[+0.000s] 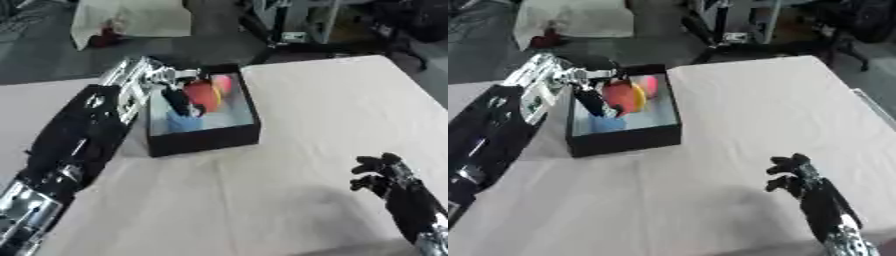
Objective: Pick up objects on the table and place them in the box.
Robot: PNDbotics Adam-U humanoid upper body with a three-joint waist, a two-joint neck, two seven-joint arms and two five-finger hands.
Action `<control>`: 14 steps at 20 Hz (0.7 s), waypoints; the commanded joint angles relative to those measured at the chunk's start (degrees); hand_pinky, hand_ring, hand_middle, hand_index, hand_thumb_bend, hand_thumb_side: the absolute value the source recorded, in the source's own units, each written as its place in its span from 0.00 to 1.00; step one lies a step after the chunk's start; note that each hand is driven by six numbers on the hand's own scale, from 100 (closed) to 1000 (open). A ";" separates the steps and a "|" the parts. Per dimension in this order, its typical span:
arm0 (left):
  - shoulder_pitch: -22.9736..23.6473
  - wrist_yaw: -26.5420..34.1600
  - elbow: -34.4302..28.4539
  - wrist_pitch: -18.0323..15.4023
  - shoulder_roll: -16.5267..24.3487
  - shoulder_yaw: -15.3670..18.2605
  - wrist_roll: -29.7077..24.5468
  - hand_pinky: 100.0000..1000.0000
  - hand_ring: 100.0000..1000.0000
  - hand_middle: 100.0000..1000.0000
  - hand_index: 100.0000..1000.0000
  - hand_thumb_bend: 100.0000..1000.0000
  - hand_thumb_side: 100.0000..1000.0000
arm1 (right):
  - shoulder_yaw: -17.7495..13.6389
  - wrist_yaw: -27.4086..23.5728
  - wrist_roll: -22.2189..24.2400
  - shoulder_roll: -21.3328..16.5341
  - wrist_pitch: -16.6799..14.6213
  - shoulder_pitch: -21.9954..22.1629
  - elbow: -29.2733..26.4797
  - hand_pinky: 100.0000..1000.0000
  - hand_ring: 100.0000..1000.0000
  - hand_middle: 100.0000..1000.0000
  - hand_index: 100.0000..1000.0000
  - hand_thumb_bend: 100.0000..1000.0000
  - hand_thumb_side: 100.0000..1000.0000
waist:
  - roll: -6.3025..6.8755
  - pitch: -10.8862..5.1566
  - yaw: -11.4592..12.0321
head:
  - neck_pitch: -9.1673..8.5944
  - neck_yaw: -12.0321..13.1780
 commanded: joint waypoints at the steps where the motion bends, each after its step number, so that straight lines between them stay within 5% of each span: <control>1: -2.18 -3.25 3.21 3.23 -0.96 2.20 3.09 0.49 0.68 0.78 0.88 0.35 0.46 | 0.02 -0.54 0.23 -0.46 -0.01 -0.52 -0.57 0.72 0.46 0.55 0.73 0.00 1.00 | -0.89 -0.68 -0.05 | -0.10 0.21; 2: -2.45 -4.25 3.45 4.23 -0.52 2.61 4.10 0.51 0.70 0.79 0.89 0.39 0.50 | 0.06 -0.56 0.29 -0.47 -0.01 -0.58 -0.57 0.72 0.46 0.55 0.73 0.00 1.00 | -0.87 -0.68 -0.08 | -0.10 0.25; 3: -2.59 -5.25 3.53 5.23 -0.16 2.92 5.09 0.57 0.74 0.82 0.90 0.56 0.66 | 0.04 -0.58 0.31 -0.47 0.00 -0.59 -0.57 0.72 0.46 0.55 0.73 0.00 1.00 | -0.87 -0.69 -0.09 | -0.10 0.28; 5: -2.73 -7.27 3.44 7.25 0.27 3.37 7.11 0.66 0.78 0.85 0.92 0.68 0.85 | -0.02 -0.62 0.27 -0.48 0.01 -0.56 -0.57 0.72 0.46 0.55 0.73 0.00 1.00 | -0.87 -0.71 -0.03 | -0.10 0.32; 7: -2.48 -11.77 2.78 11.00 0.01 3.86 11.43 0.75 0.82 0.87 0.93 0.78 0.92 | 0.02 -0.61 0.32 -0.43 0.03 -0.54 -0.56 0.72 0.46 0.55 0.73 0.00 1.00 | -0.92 -0.66 0.08 | -0.10 0.42; 10: -1.33 -22.71 3.58 15.36 -2.00 5.98 21.91 0.80 0.83 0.88 0.93 0.78 0.97 | -0.01 -0.60 0.39 -0.31 0.03 -0.51 -0.55 0.72 0.46 0.55 0.73 0.00 1.00 | -1.10 -0.66 0.50 | -0.10 0.39; 12: -0.80 -23.67 1.92 14.97 -0.75 7.10 25.39 0.80 0.82 0.87 0.92 0.73 0.98 | -0.21 -0.59 0.26 -0.28 0.04 -0.41 -0.55 0.72 0.46 0.55 0.73 0.00 1.00 | -1.10 -0.68 0.68 | -0.10 0.38; 14: 0.68 -20.07 -3.17 14.71 1.90 8.02 28.26 0.76 0.76 0.82 0.90 0.56 0.93 | -0.41 -0.52 0.02 -0.21 0.09 -0.34 -0.53 0.72 0.46 0.55 0.73 0.00 1.00 | -1.01 -0.59 0.95 | -0.10 0.37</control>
